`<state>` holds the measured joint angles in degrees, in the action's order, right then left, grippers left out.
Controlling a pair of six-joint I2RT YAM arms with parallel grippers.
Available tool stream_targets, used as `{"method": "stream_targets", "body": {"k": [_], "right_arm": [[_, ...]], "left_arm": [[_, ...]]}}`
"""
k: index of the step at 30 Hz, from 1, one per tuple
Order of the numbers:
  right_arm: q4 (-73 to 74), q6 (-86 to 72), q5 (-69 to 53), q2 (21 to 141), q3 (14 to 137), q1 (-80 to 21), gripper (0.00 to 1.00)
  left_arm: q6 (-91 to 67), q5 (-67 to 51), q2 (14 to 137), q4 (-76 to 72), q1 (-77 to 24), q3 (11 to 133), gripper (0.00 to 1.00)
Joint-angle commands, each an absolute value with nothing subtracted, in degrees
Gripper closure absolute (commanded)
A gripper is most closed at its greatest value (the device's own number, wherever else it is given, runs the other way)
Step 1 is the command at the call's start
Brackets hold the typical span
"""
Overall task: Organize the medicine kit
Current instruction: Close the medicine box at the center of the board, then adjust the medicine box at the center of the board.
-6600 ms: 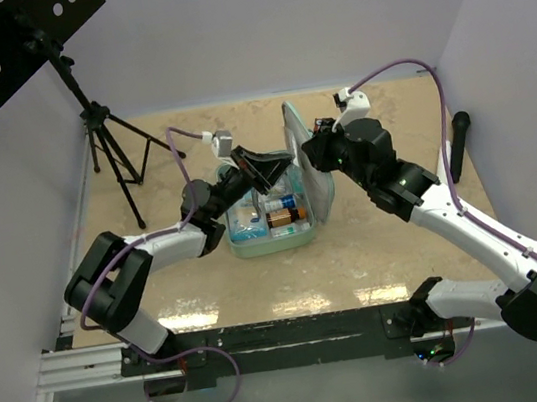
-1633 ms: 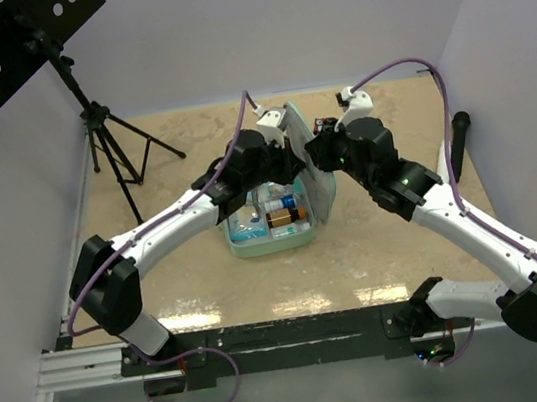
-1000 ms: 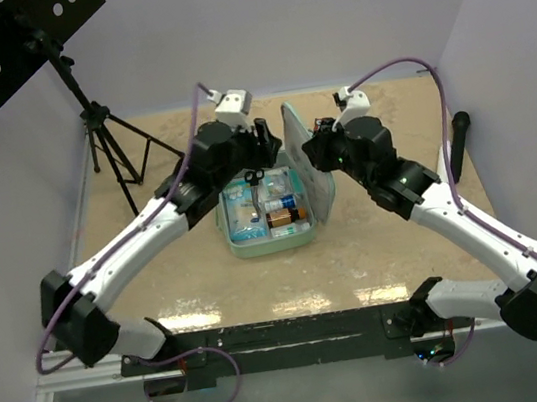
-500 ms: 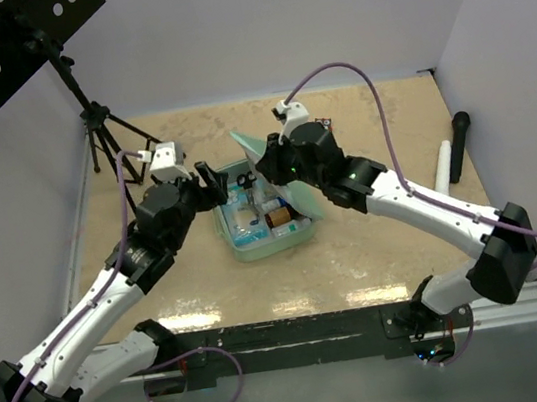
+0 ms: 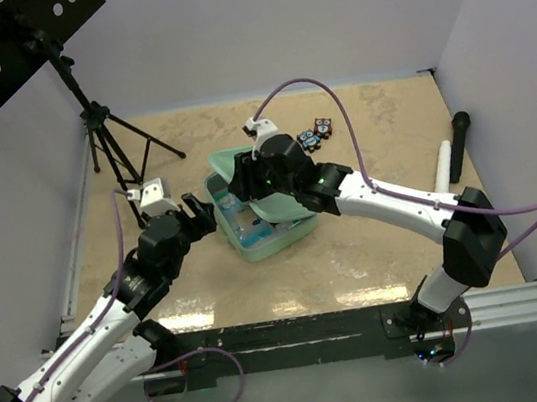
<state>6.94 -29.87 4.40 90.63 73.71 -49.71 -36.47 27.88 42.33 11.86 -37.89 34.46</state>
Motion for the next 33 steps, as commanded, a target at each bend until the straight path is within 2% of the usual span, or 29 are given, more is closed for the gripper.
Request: {"method": "stream_targets", "body": {"k": [1,8,9,10,14,15,19,23,24,27,29,31,33], "right_arm": [[7.4,-30.3,5.0,88.3,76.0,-49.2,0.46],[8.2,-29.9,4.5,84.5,73.5,-49.2,0.34],[8.0,-29.5,4.1,83.7,72.8,-49.2,0.29],[7.3,-29.5,3.9,82.4,72.2,-49.3,0.16],[5.8,-29.5,2.8,79.5,69.5,-49.2,0.12],[5.4,-29.8,3.9,79.0,68.6,-49.1,0.13],[5.9,-30.4,9.5,78.5,66.0,-48.3,0.24],[4.9,-30.5,9.8,78.5,62.2,-45.0,0.36],[4.5,-30.2,9.2,78.4,61.2,-44.2,0.4],[3.7,-29.3,9.8,78.2,58.5,-43.4,0.63],[3.9,-28.7,9.6,77.3,57.0,-43.4,0.71],[4.0,-29.2,11.0,75.9,54.8,-43.4,0.72],[4.2,-30.0,13.6,74.4,52.9,-43.4,0.66]], "left_arm": [[-37.9,30.6,42.1,11.1,-37.6,34.6,0.25],[-39.1,32.5,42.4,12.7,-37.6,35.7,0.22],[-39.4,33.0,42.1,12.8,-37.6,35.6,0.2],[-39.8,33.3,41.8,12.9,-37.6,35.5,0.17],[-41.3,33.9,42.2,13.4,-37.6,35.4,0.06],[-42.3,34.4,42.4,13.7,-37.6,35.2,0.0],[-44.7,31.9,43.4,12.9,-37.5,34.1,0.0],[-42.2,24.9,46.2,7.8,-37.3,33.0,0.02],[-41.5,22.3,47.4,6.3,-37.2,32.6,0.04],[-40.4,16.7,52.1,4.0,-36.7,33.1,0.11],[-40.2,14.7,54.9,4.0,-36.5,33.6,0.15],[-40.9,14.3,56.3,3.7,-36.5,32.8,0.16],[-41.6,13.9,56.6,1.5,-36.0,31.1,0.15]]}}
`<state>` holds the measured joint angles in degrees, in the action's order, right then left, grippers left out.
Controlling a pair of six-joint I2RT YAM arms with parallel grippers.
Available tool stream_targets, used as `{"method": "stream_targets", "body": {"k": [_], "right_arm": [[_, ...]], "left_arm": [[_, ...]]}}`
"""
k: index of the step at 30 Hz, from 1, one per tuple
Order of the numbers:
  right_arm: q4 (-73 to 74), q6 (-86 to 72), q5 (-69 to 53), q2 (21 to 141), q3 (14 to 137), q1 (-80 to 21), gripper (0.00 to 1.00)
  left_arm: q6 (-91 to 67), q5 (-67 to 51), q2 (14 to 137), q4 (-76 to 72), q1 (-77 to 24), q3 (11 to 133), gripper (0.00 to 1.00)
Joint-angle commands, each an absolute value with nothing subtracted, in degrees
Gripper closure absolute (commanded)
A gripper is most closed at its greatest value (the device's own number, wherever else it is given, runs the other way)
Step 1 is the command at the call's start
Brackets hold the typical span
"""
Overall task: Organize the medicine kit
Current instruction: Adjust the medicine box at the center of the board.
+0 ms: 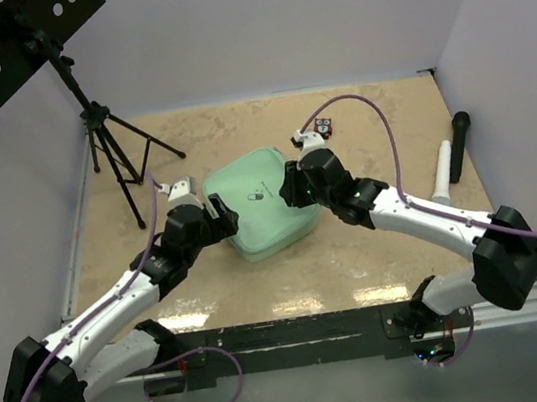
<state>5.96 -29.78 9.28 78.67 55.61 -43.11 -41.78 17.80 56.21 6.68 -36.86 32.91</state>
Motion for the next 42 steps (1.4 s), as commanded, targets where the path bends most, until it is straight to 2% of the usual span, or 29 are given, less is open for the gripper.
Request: {"method": "stream_targets", "body": {"k": [1,4,8,14,23,33,37,42], "right_arm": [[4.3,-30.2,14.9,73.7,52.1,-43.3,0.62],[5.3,-31.7,15.6,73.7,50.8,-40.9,0.44],[3.8,-31.4,12.4,72.4,48.3,-36.0,0.36],[3.6,-30.5,11.8,72.7,46.8,-34.5,0.37],[2.5,-30.1,10.5,70.2,43.2,-33.9,0.36],[2.5,-30.6,18.7,66.0,41.0,-33.9,0.39],[1.0,-33.2,20.2,64.9,39.6,-33.3,0.34],[0.9,-34.7,17.9,69.6,40.3,-32.3,0.45]], "left_arm": [[-41.9,13.6,56.7,1.0,-35.9,30.4,0.15],[-41.9,11.4,58.7,-3.8,-34.8,29.6,0.11],[-41.0,8.6,64.4,-5.0,-34.2,31.3,0.08],[-38.6,8.5,71.8,-3.1,-32.3,35.3,0.09],[-34.0,7.5,75.8,-4.5,-28.3,40.6,0.11],[-29.4,2.6,84.8,-4.1,-22.9,48.3,0.14],[-30.1,1.8,80.0,-4.0,-22.2,48.3,0.15],[-33.3,1.4,69.2,-2.5,-22.2,44.2,0.16]]}}
